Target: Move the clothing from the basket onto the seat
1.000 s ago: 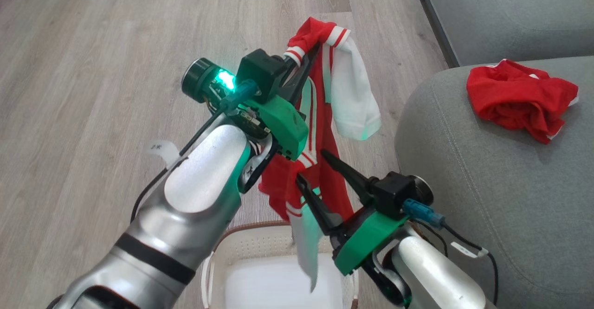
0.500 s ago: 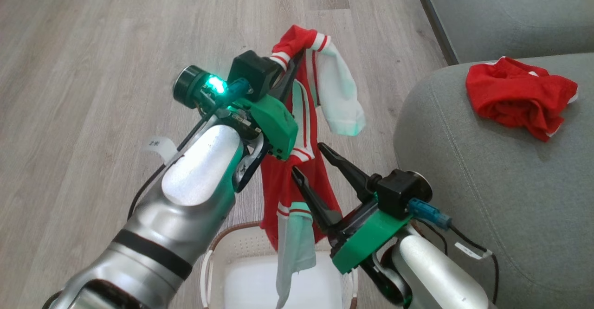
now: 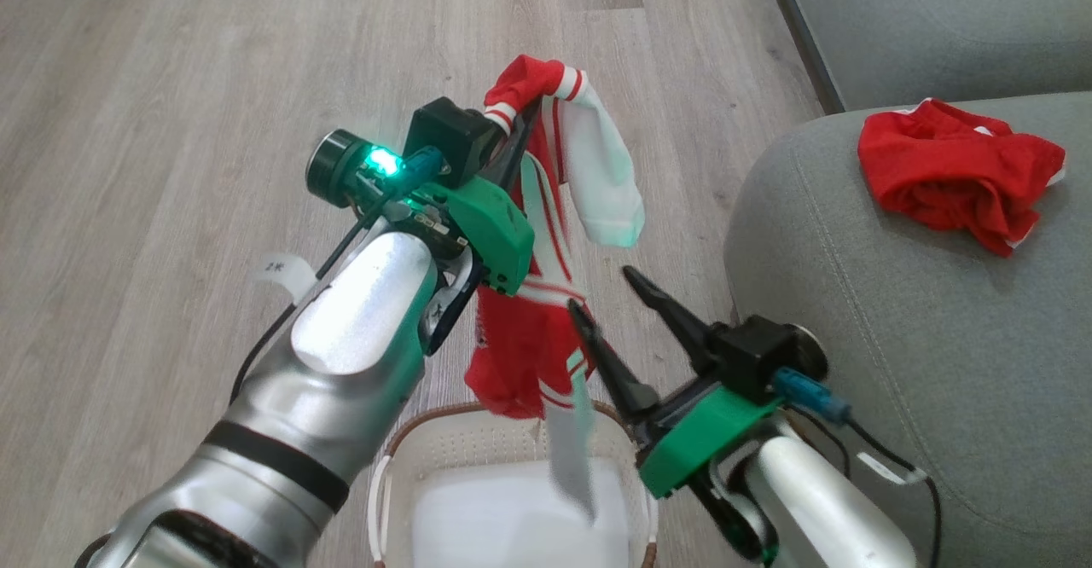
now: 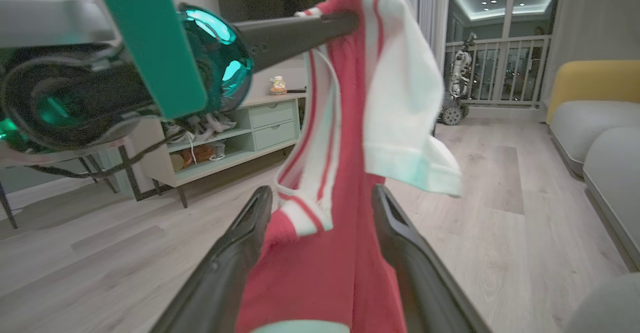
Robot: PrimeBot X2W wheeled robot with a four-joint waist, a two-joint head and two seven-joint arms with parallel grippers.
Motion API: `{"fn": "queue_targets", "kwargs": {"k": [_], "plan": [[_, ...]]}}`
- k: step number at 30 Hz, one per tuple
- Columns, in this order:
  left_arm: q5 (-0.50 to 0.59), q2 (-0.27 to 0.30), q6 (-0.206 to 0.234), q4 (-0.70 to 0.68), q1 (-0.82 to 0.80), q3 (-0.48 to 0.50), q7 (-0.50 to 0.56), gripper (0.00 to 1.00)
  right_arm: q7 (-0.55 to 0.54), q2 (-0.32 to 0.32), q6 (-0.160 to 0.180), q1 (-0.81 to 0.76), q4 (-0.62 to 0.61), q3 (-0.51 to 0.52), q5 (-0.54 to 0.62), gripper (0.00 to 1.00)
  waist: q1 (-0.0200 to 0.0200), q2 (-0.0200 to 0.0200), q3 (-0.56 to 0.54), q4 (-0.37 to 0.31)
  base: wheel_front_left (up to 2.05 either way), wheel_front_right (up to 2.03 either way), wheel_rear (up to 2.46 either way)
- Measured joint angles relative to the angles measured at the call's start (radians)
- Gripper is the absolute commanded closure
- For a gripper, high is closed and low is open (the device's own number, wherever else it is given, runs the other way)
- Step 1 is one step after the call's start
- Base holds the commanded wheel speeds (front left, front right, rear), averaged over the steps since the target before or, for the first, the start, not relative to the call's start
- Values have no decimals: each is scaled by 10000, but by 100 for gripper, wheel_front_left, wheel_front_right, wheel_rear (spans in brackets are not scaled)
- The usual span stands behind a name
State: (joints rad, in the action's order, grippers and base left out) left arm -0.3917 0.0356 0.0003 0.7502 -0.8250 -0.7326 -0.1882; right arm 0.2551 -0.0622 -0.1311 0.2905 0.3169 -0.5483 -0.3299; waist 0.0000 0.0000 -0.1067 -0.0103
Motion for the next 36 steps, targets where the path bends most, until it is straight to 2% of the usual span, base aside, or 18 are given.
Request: {"fn": "queue_targets", "kwargs": {"k": [8,18,28,36], "plan": [[-211,4,184,69,15,35,-224,100,0,-2,0,-680,100,1496,746,0,0,0,99,-82,0,0,0],[-355,84,445,230,402,88,-422,100,0,-29,2,-1652,-558,3396,1515,0,0,0,228,-373,0,0,0],[-458,213,619,161,593,316,-520,100,0,-6,2,-2522,-1404,4190,1806,0,0,0,349,-785,0,0,0],[-533,280,706,42,895,324,-523,100,0,25,0,-2819,-1524,4295,1810,0,0,0,349,-862,0,0,0]]}}
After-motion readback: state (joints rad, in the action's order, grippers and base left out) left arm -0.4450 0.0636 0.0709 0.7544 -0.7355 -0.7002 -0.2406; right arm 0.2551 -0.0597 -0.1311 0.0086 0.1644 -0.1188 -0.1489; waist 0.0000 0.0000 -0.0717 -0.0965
